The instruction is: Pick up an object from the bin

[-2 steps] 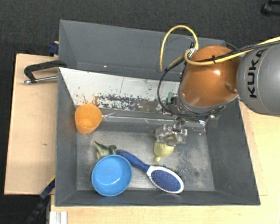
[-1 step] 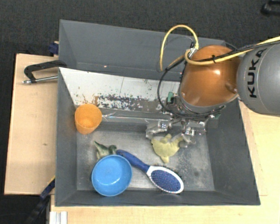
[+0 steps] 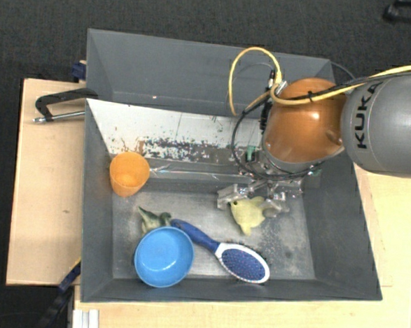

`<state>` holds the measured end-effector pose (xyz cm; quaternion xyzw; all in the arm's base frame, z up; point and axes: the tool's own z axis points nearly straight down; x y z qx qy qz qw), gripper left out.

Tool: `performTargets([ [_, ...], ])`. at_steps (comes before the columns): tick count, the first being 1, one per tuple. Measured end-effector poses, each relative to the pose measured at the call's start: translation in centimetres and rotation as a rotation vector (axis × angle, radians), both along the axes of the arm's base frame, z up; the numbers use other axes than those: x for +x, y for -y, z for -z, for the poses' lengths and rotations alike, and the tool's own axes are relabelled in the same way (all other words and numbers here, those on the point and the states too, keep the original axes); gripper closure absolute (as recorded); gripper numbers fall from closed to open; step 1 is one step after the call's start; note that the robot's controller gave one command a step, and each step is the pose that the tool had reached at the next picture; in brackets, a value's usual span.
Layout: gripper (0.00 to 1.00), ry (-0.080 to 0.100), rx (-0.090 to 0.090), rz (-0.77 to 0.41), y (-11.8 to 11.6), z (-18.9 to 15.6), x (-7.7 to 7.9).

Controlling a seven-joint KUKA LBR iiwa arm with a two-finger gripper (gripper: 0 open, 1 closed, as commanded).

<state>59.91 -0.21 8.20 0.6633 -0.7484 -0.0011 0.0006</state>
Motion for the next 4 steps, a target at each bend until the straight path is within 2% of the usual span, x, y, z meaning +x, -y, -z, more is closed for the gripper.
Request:
performTargets([
  [1,1.00,0.004,0.000,0.000,0.0,-0.3,0.1],
  [2,1.00,0.016,0.003,0.075,-2.0,-11.0,-1.8],
  [3,1.00,0.005,0.002,0.024,1.8,1.0,-2.2],
  [4,1.00,0.018,0.001,-0.012,1.9,-21.8,-2.5],
])
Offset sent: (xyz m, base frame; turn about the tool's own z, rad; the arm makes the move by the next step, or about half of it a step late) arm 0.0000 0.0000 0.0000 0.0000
